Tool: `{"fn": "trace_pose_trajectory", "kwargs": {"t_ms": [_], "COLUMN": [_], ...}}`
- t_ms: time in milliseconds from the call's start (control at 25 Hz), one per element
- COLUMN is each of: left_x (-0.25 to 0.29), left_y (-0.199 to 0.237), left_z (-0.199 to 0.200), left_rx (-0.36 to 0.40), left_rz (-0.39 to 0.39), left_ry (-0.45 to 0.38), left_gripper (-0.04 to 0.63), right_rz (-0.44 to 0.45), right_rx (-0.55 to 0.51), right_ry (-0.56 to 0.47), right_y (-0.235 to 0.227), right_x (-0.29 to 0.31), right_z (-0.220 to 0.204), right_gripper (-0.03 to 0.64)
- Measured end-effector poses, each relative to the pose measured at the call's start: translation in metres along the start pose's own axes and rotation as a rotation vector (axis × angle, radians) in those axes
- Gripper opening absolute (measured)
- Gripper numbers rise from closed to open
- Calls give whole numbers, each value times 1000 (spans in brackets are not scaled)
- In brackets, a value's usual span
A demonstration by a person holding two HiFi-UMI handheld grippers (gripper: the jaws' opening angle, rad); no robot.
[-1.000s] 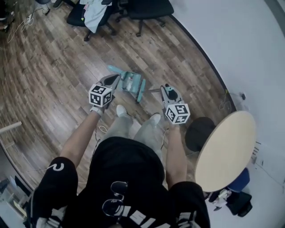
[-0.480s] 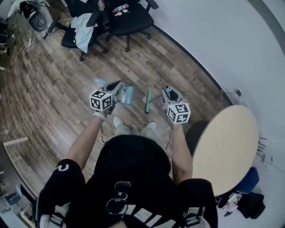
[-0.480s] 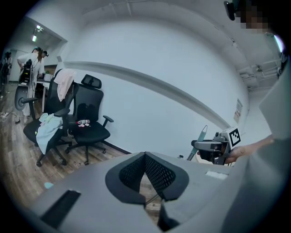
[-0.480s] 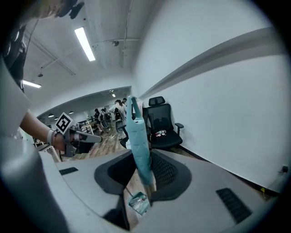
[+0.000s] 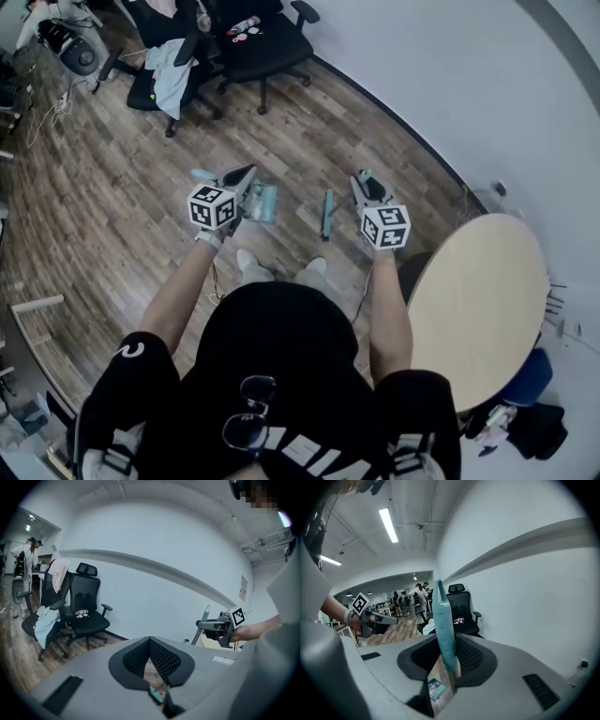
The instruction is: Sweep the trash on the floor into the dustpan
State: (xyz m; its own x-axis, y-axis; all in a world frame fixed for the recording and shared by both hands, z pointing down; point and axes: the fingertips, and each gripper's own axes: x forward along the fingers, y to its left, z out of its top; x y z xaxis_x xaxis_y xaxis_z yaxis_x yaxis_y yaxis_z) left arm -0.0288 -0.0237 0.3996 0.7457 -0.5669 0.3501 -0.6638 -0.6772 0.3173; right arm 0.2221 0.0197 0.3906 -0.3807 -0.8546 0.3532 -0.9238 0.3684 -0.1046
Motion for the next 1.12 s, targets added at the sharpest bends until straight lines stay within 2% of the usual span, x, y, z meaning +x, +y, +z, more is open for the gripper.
{"fn": "trace_pose_trajectory", "kwargs": {"t_ms": [240, 1120], "left_x": [-3, -11], "left_y": [4, 25], "left_z": [7, 16], "left_rx": [13, 36], "left_rz": [7, 45], "left_ry": [1, -31], "left_gripper": [-3, -3], "right_rz": [-27, 0], "right_rx": [-7, -10], "right_ry": [-6, 8], "right_y": [-3, 12], "right_x": [-5, 15], "right_z": [8, 3], "right_gripper": [92, 87]}}
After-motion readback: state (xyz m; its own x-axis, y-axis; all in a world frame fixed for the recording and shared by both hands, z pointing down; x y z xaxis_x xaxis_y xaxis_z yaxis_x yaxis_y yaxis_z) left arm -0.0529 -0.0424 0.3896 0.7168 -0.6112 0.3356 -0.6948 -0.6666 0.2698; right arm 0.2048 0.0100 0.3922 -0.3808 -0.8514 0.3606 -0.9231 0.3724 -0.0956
